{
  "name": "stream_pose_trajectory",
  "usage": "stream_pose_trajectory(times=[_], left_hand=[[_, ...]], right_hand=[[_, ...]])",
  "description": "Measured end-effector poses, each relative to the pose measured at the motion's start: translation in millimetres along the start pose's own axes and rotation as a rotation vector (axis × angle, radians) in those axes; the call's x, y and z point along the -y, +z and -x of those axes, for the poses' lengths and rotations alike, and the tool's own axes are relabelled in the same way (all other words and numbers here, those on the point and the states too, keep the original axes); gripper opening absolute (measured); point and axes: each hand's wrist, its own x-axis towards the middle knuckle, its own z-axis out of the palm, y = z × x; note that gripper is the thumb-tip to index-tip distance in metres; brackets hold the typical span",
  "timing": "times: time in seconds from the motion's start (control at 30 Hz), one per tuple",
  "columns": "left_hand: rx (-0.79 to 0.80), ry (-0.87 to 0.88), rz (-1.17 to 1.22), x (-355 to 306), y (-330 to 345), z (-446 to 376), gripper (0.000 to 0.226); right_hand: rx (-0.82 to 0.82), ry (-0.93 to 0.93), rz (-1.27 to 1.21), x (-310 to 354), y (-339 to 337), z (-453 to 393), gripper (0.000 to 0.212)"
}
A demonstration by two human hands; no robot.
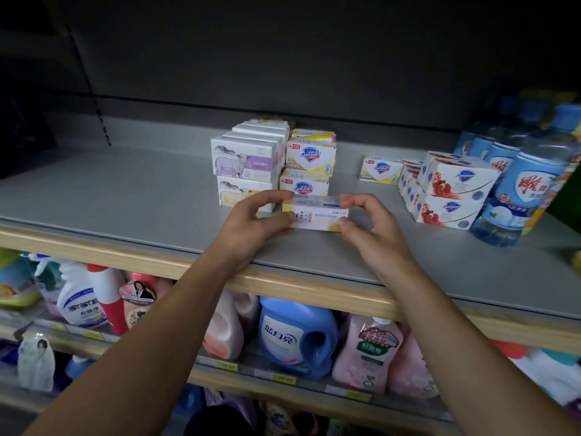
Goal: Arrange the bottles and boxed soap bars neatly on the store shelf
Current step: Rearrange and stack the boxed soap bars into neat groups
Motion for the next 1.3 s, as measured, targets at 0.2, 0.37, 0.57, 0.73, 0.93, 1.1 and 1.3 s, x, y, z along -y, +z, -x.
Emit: stream_pose_trajectory(times=[0.2, 0.37, 0.57, 0.73, 0.93, 1.1, 1.3], left_hand=[[-0.043, 0.051, -0.063, 3.0, -3.4, -1.2, 0.022], [-0.049, 0.063, -0.130, 0.9, -2.7, 0.0, 0.030], [-0.020, 0.008, -0.159, -1.2, 5.3, -0.3, 0.028], [0.084, 0.049, -0.497, 1.4, 9.0, -0.4, 0.028], [0.043, 0.095, -0.642, 1.2, 16.4, 0.6, 0.024], [-0.072, 0.224, -0.787, -2.4, 31.2, -12.5, 0.019], [-0.025, 0.355, -1.193, -2.4, 39.5, -50.7, 0.047]], right_hand=[[0.032, -0.065, 0.074, 1.9, 4.0, 1.7, 0.040], [0.052, -0.083, 0.151, 3.0, 7.0, 2.5, 0.053], [-0.128, -0.091, 0.316, -0.3, -1.4, 0.9, 0.046], [-0.124, 0.027, 0.485, -5.1, -27.3, 6.1, 0.041], [-0.202, 0.124, 0.733, -10.9, -76.4, 2.4, 0.042], [-0.185, -0.017, 1.038, -1.3, -82.5, 11.7, 0.049], [0.040, -0.032, 1.247, 1.7, -55.7, 20.8, 0.069]])
